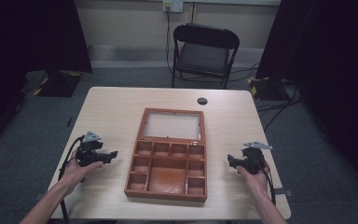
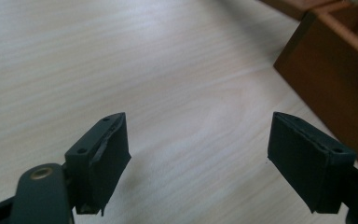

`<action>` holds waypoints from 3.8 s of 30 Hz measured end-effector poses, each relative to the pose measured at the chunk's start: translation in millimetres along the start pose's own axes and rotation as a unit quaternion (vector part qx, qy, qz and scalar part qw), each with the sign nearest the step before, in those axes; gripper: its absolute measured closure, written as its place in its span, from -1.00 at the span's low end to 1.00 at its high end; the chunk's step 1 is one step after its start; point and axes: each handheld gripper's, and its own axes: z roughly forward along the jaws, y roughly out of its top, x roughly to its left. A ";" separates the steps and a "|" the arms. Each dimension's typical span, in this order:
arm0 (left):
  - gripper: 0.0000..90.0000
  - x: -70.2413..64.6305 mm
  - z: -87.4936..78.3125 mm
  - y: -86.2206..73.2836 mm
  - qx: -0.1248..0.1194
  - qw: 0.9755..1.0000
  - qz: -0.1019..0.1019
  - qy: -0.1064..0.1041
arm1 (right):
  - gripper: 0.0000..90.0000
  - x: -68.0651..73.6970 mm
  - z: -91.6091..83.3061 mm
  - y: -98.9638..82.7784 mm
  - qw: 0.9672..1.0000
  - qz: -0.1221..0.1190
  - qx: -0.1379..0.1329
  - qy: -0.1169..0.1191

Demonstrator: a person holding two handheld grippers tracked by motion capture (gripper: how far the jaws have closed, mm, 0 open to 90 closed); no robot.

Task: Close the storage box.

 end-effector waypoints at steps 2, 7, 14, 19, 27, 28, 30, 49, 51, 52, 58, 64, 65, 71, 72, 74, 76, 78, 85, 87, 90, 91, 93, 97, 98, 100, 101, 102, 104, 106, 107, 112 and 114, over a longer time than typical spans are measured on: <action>-0.55 -2.2 -0.8 5.0 -0.005 1.000 -0.002 -0.002 | -0.63 2.9 -3.4 8.3 1.000 -0.010 -0.007 0.014; -0.56 -7.8 0.7 15.9 -0.004 1.000 0.005 -0.005 | -0.57 7.3 -10.8 25.8 0.998 -0.022 -0.040 0.031; -0.59 -11.4 4.6 36.5 -0.006 1.000 -0.008 -0.020 | -0.49 19.7 -6.3 41.7 0.997 -0.033 -0.039 0.066; -0.60 -13.0 7.3 47.4 -0.007 0.999 -0.011 -0.030 | -0.53 30.9 -2.4 53.4 0.994 -0.062 -0.034 0.082; -0.60 -16.4 11.8 79.1 -0.028 0.999 -0.003 -0.042 | -0.55 42.8 11.5 87.2 0.991 -0.065 -0.033 0.112; -0.60 -17.5 13.2 83.2 -0.030 0.999 -0.002 -0.039 | -0.55 42.8 11.5 87.2 0.991 -0.065 -0.033 0.112; -0.60 -18.0 15.6 90.9 -0.032 0.999 0.002 -0.038 | -0.55 47.4 14.2 102.2 0.990 -0.067 -0.043 0.116; -0.57 -27.6 71.8 96.9 0.018 0.997 -0.026 -0.074 | -0.62 62.8 70.6 105.1 0.988 -0.054 0.002 0.147; -0.56 -29.5 71.3 96.2 0.024 0.997 -0.025 -0.071 | -0.63 65.2 73.5 104.1 0.987 -0.056 0.006 0.150; -0.54 -30.2 70.3 96.0 0.025 0.996 -0.023 -0.077 | -0.63 66.2 74.2 103.6 0.987 -0.054 0.008 0.152; -0.52 -30.3 73.5 90.5 0.041 0.996 -0.025 -0.073 | -0.66 65.9 81.0 100.0 0.987 -0.034 0.036 0.151; -0.52 -30.1 77.6 89.9 0.050 0.993 -0.059 -0.091 | -0.70 68.8 84.2 96.7 0.986 -0.011 0.052 0.155; -0.51 -29.9 79.3 89.6 0.050 0.992 -0.068 -0.096 | -0.70 68.7 84.8 96.1 0.986 -0.008 0.051 0.157; -0.58 -34.5 88.5 92.9 0.051 0.990 -0.071 -0.106 | -0.76 68.8 91.1 94.0 0.982 0.023 0.057 0.176; -0.58 -34.9 89.4 93.0 0.051 0.990 -0.073 -0.109 | -0.77 69.7 91.3 94.0 0.983 0.020 0.054 0.174; -0.62 -35.9 92.4 92.9 0.050 0.989 -0.078 -0.111 | -0.77 71.6 93.1 93.1 0.982 0.028 0.053 0.182; -0.63 -37.3 95.1 92.6 0.047 0.989 -0.078 -0.117 | -0.78 73.5 95.0 91.4 0.981 0.029 0.046 0.188; -0.66 -38.7 95.3 92.8 0.046 0.989 -0.076 -0.115 | -0.79 76.5 97.3 90.0 0.977 0.039 0.047 0.203; -0.66 -38.6 97.4 91.5 0.041 0.988 -0.079 -0.123 | -0.84 78.9 102.3 88.1 0.972 0.056 0.053 0.223; -0.70 -38.9 98.0 90.1 0.038 0.989 -0.083 -0.120 | -0.83 78.5 104.7 86.9 0.967 0.069 0.059 0.238; -0.72 -38.8 98.2 89.5 0.036 0.989 -0.082 -0.119 | -0.84 79.7 104.4 86.8 0.968 0.067 0.057 0.234; -0.72 -38.6 98.1 89.5 0.036 0.989 -0.083 -0.120 | -0.84 79.6 104.3 86.9 0.968 0.066 0.058 0.234; -0.72 -39.0 98.4 89.1 0.034 0.989 -0.083 -0.121 | -0.83 79.7 104.2 86.9 0.968 0.066 0.057 0.234; -0.74 -40.5 100.1 88.5 0.030 0.988 -0.087 -0.123 | -0.83 80.6 103.0 87.2 0.970 0.065 0.057 0.227; -0.75 -41.0 100.1 87.9 0.027 0.989 -0.084 -0.120 | -0.83 81.1 102.4 87.1 0.971 0.064 0.056 0.225; -0.76 -41.0 100.2 87.7 0.025 0.989 -0.084 -0.119 | -0.83 81.3 102.3 86.9 0.971 0.062 0.052 0.225; -0.76 -41.0 100.2 87.8 0.025 0.989 -0.085 -0.120 | -0.83 81.5 102.0 86.9 0.972 0.061 0.051 0.223; -0.76 -40.8 100.2 87.8 0.025 0.989 -0.086 -0.121 | -0.83 81.8 101.4 87.2 0.973 0.058 0.049 0.220; -0.76 -40.1 100.3 87.7 0.025 0.988 -0.088 -0.124 | -0.83 82.9 99.6 87.9 0.974 0.053 0.044 0.216; -0.76 -39.3 100.4 87.7 0.024 0.988 -0.090 -0.127 | -0.83 83.7 98.1 88.5 0.976 0.045 0.038 0.212; -0.76 -39.1 100.6 87.4 0.023 0.987 -0.091 -0.130 | -0.82 84.0 97.2 88.9 0.976 0.043 0.037 0.211; -0.74 -39.8 100.7 89.0 0.026 0.987 -0.089 -0.134 | -0.79 83.4 95.0 90.0 0.977 0.034 0.033 0.210; -0.73 -40.3 99.5 90.3 0.027 0.988 -0.082 -0.131 | -0.73 82.8 93.5 90.6 0.977 0.035 0.030 0.208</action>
